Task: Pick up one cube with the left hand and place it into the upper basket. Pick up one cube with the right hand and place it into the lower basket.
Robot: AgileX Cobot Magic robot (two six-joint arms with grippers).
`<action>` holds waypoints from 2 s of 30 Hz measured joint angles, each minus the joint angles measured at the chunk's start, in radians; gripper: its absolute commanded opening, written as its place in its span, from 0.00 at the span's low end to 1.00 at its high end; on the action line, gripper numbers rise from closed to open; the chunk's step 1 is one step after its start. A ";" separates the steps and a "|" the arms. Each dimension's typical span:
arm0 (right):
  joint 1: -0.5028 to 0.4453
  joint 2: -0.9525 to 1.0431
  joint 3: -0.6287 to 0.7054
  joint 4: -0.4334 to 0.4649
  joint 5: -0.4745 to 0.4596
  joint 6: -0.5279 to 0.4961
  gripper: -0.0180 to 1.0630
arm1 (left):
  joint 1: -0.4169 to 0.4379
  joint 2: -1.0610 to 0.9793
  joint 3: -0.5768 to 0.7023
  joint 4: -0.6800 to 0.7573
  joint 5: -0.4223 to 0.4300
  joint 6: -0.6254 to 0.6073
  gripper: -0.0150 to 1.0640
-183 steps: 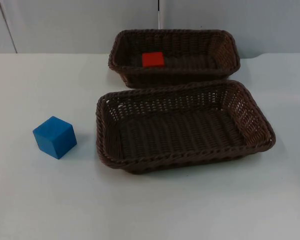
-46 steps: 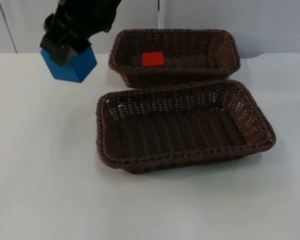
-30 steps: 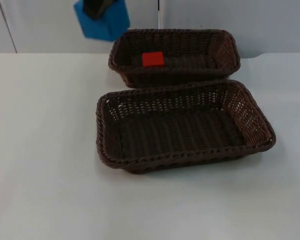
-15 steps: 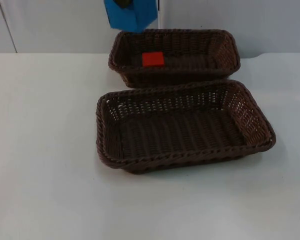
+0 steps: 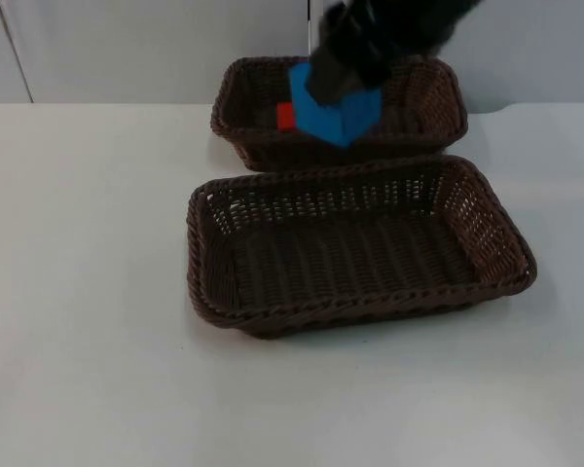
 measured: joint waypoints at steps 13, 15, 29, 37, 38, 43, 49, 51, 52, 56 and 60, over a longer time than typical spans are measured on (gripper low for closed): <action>-0.025 -0.001 0.234 0.027 -0.242 0.000 0.02 | 0.000 0.000 0.000 0.002 -0.002 0.000 0.99; -0.025 -0.001 0.267 0.040 -0.283 0.000 0.02 | 0.000 0.000 0.000 0.002 -0.003 0.000 0.99; -0.025 0.004 0.408 0.060 -0.512 0.000 0.02 | 0.000 0.000 0.000 0.002 -0.006 0.000 0.99; -0.025 0.104 0.409 0.075 -0.582 0.021 0.02 | 0.000 0.000 0.000 0.002 -0.006 0.000 0.99; -0.025 0.104 0.409 0.075 -0.582 0.021 0.02 | 0.000 0.000 0.000 0.002 -0.006 0.000 0.99; -0.025 0.159 0.409 0.075 -0.620 0.055 0.02 | 0.000 0.000 0.000 0.002 -0.006 0.000 0.99; -0.025 0.179 0.409 0.079 -0.642 0.070 0.21 | 0.000 0.000 0.000 0.002 -0.006 0.000 0.99; -0.025 0.179 0.409 0.079 -0.646 0.070 0.30 | 0.000 0.000 0.000 0.002 -0.006 0.000 0.99; -0.025 0.179 0.409 0.079 -0.646 0.070 0.39 | 0.000 0.000 0.000 0.002 -0.006 0.000 0.99; -0.025 0.179 0.409 0.079 -0.650 0.090 0.75 | 0.000 0.000 0.000 0.002 -0.006 0.000 0.99; -0.025 0.172 0.410 0.083 -0.650 0.112 0.99 | 0.000 0.000 0.000 0.002 -0.006 0.000 0.99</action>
